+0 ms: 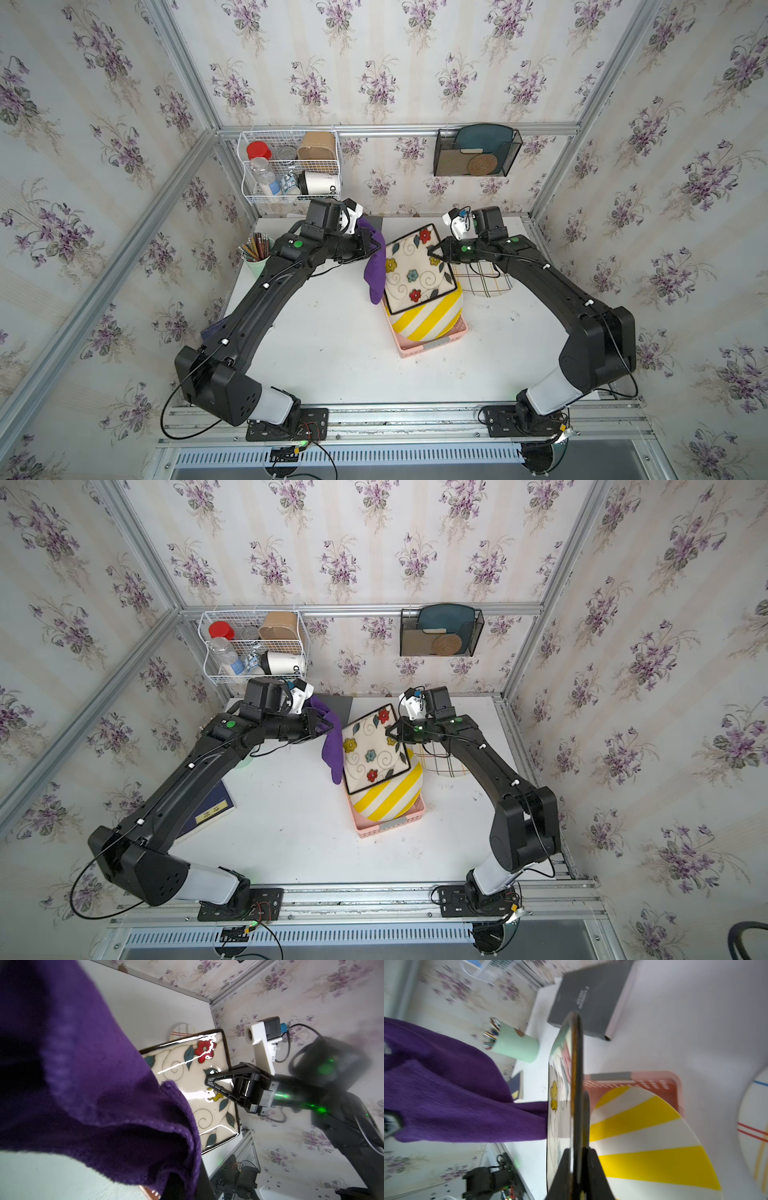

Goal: Wipe the wet plate dry
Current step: Wipe the plate with towel.

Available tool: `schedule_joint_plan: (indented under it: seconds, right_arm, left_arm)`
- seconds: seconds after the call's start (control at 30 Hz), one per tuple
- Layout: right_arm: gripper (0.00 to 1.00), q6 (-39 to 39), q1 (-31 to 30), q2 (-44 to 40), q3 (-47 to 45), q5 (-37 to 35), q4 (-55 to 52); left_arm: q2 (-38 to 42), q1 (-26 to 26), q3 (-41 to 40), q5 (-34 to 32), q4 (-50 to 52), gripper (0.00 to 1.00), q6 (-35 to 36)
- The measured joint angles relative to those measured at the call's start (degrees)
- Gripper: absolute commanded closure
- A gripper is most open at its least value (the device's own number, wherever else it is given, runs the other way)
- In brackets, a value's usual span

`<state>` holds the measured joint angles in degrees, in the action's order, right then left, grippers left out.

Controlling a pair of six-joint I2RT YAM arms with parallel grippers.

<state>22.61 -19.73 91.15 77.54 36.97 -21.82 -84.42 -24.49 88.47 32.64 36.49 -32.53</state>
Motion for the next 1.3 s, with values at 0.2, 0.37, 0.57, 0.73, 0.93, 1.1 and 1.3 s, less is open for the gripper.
schedule_joint_plan:
  seconds: [0.2, 0.37, 0.57, 0.73, 0.93, 1.1, 1.3]
  right_arm:
    - [1.0, 20.3, -0.7, -2.1, -8.7, 5.2, 19.3]
    - [1.0, 33.2, -0.9, -3.7, -12.1, 7.0, 33.2]
    - [1.0, 36.4, -0.5, -4.0, -12.0, 4.3, 34.2]
    - [1.0, 37.2, -0.6, -3.9, -12.0, 2.9, 34.1]
    - [1.0, 37.4, -0.7, -3.8, -12.0, 2.2, 33.3]
    - [1.0, 37.1, -0.6, -2.6, -11.6, 2.4, 33.1]
    - [1.0, 35.8, -0.7, -1.7, -10.5, 1.6, 22.4]
  left_arm:
    - [-5.9, -4.9, 7.1, 5.0, -2.9, 1.0, -1.5]
    - [-10.3, -7.8, 12.2, -7.9, 3.1, 1.0, 1.9]
    - [-14.8, -11.4, 16.2, -21.0, 8.1, 0.92, 10.5]
    - [-17.5, -13.7, 21.3, -27.7, 13.2, 0.68, 16.0]
    - [-16.8, -14.0, 21.6, -32.8, 19.5, 0.33, 20.2]
    - [-16.7, -14.0, 20.8, -34.9, 23.8, 0.6, 22.4]
    - [-17.9, -13.8, 15.4, -36.1, 22.7, 1.0, 21.4]
